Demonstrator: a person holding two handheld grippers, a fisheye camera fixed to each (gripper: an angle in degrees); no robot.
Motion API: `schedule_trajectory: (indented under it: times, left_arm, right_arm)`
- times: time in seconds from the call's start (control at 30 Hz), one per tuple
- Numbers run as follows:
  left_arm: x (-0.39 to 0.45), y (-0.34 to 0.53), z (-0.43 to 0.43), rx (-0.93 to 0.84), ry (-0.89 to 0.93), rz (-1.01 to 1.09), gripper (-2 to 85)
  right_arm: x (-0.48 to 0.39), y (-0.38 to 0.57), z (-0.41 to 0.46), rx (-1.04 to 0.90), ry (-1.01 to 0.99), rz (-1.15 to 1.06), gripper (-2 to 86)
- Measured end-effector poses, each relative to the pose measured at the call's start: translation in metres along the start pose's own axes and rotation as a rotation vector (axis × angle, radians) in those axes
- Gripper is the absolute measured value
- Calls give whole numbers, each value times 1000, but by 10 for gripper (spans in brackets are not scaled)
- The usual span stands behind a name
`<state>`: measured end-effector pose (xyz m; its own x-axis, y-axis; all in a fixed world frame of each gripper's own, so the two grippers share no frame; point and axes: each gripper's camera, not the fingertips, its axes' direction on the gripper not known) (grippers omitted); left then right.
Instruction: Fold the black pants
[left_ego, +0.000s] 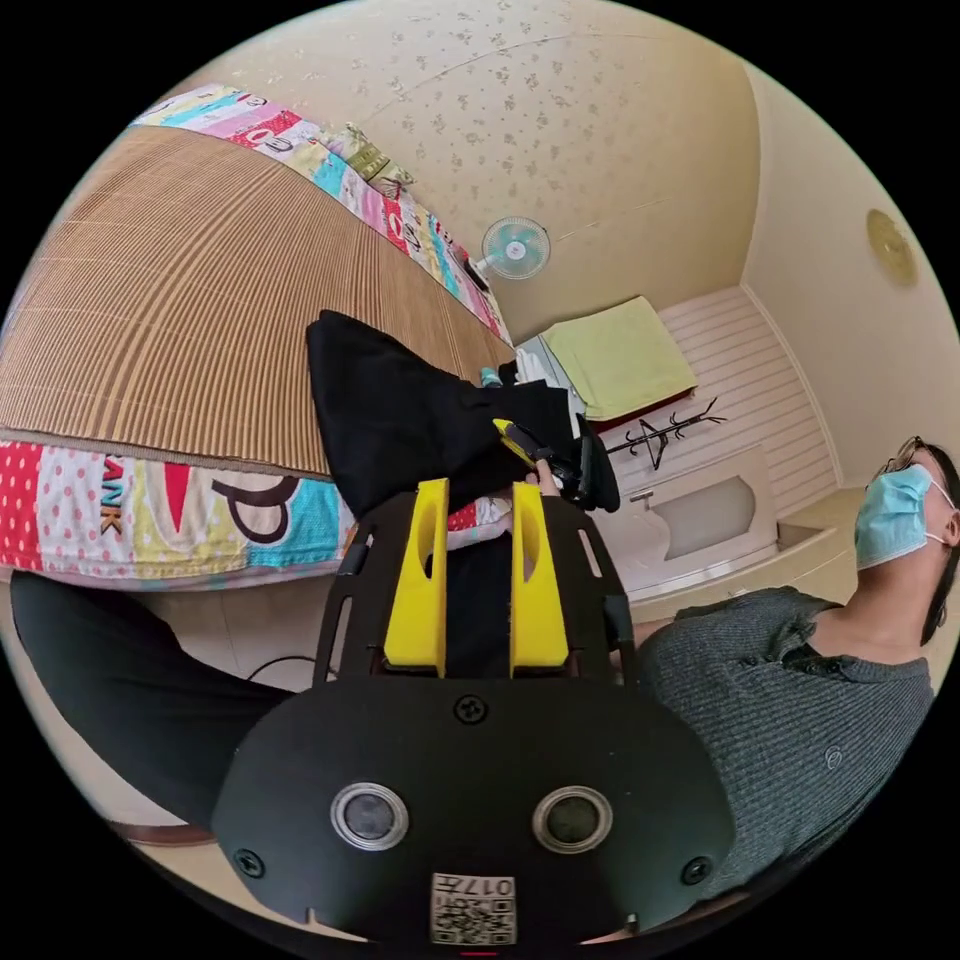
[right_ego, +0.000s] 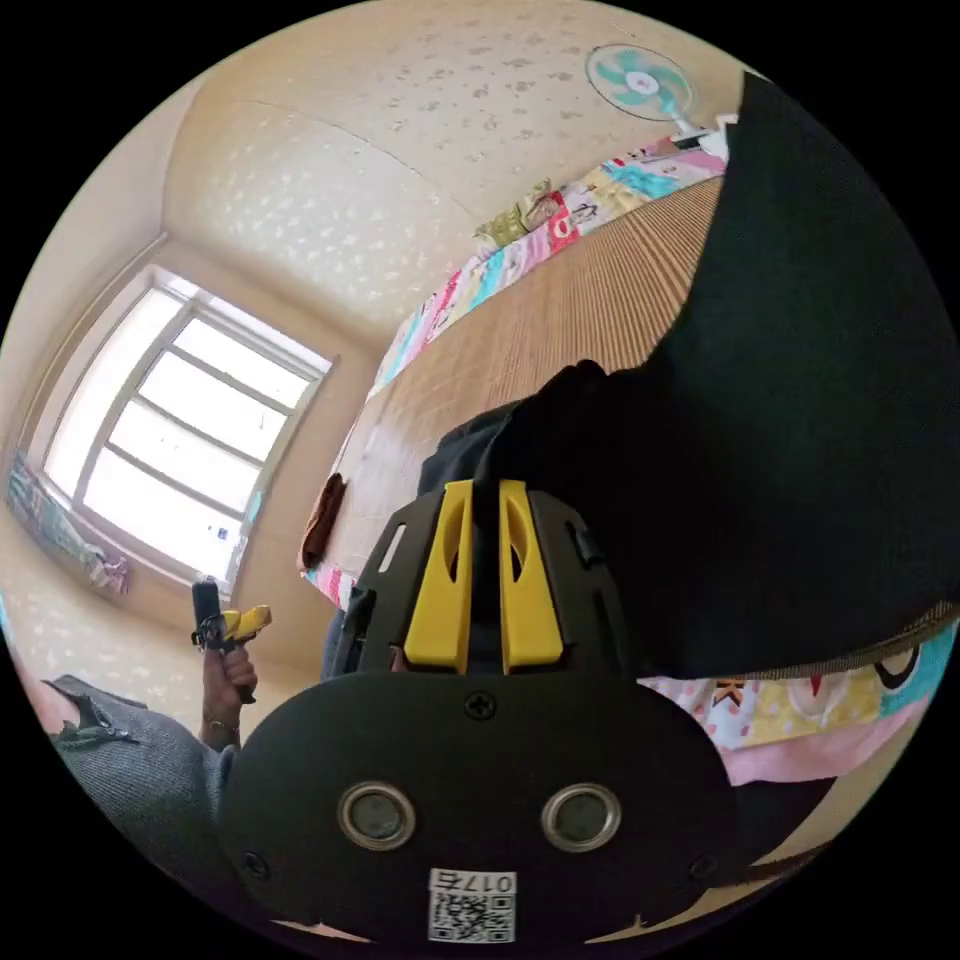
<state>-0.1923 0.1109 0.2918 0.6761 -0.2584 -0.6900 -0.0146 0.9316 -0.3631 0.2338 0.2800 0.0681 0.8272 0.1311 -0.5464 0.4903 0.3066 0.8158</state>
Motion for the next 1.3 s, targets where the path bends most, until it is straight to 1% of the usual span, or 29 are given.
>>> schedule_trajectory:
  times: [0.07, 0.13, 0.17, 0.23, 0.3, 0.33, 0.4, 0.43, 0.47, 0.53, 0.57, 0.6, 0.63, 0.7, 0.77, 0.8, 0.83, 0.87, 0.9, 0.93, 0.97, 1.03, 1.07, 1.1, 1.13, 1.17, 1.2, 1.27, 1.3]
  left_arm:
    - [6, -11, 5, 19, 28, 16, 148]
    - [10, -22, 10, 37, 38, 15, 185]
    - [10, -29, 15, 37, 29, 13, 202]
    - [6, -39, 28, 10, -12, 5, 207]
    - [-16, -42, 45, -22, 17, -81, 140]
    - [-22, -40, 47, -15, 10, -116, 116]
    - [-22, -29, 49, -25, -49, -93, 77]
    - [-19, -26, 49, -33, -62, -67, 75]
    - [-10, -20, 48, -49, -80, -8, 70]
    - [5, -12, 49, -79, -94, 92, 67]
    - [18, -8, 52, -115, -117, 166, 67]
    - [34, -6, 59, -164, -154, 251, 67]
    - [43, -6, 64, -194, -176, 298, 67]
    - [77, 0, 93, -318, -259, 476, 71]
    - [99, 7, 119, -420, -311, 605, 75]
    - [113, 15, 135, -486, -343, 698, 78]
    - [119, 19, 141, -513, -355, 740, 80]
    - [126, 26, 150, -560, -384, 794, 79]
    - [126, 30, 154, -588, -412, 812, 78]
    - [124, 31, 153, -595, -414, 813, 76]
    - [117, 30, 144, -591, -382, 796, 71]
    - [97, 22, 115, -519, -281, 710, 60]
    - [79, 15, 89, -433, -191, 636, 52]
    - [58, 6, 60, -328, -83, 553, 47]
    - [46, 2, 46, -273, -32, 509, 45]
    - [22, -7, 21, -163, 9, 409, 41]
    - [-2, -19, -1, -76, -24, 292, 39]
    - [-27, -45, -25, -20, -88, 184, 38]
    - [-30, -72, -33, -11, -129, 204, 37]
  right_arm:
    - [-54, 4, 7, -36, -93, -161, 36]
    - [-116, 25, 30, -156, -208, -356, 31]
    - [-128, 33, 36, -189, -234, -386, 30]
    - [-158, 65, 61, -315, -367, -454, 27]
    - [-165, 83, 73, -418, -469, -513, 26]
    - [-164, 88, 75, -485, -561, -552, 25]
    - [-149, 81, 62, -497, -706, -565, 25]
    - [-133, 70, 45, -445, -749, -548, 26]
    - [-123, 62, 36, -410, -733, -530, 28]
    - [-82, 27, 13, -309, -501, -365, 65]
    - [-73, 18, 12, -304, -459, -314, 118]
    - [-58, -2, 14, -323, -410, -219, 224]
    - [-53, -17, 22, -351, -424, -190, 268]
    - [-51, -36, 40, -390, -450, -167, 296]
    - [-40, -47, 67, -451, -430, -78, 283]
    - [-28, -51, 88, -535, -382, -17, 223]
    - [-13, -50, 103, -603, -353, -5, 118]
    - [-4, -48, 107, -621, -386, 7, 96]
    - [18, -40, 107, -604, -471, 73, 52]
    - [37, -29, 93, -537, -585, 108, 45]
    - [46, -24, 82, -496, -634, 116, 42]
    - [76, -3, 17, -288, -751, 98, 34]
    - [81, 4, -2, -232, -758, 69, 32]
    - [83, 22, -44, -116, -749, -32, 29]
    - [81, 43, -77, -42, -729, -128, 26]
    - [82, 53, -90, -18, -723, -148, 25]
    - [86, 74, -105, -3, -738, -148, 23]
    - [89, 100, -105, -81, -786, -138, 20]
    - [82, 114, -91, -161, -796, -136, 19]
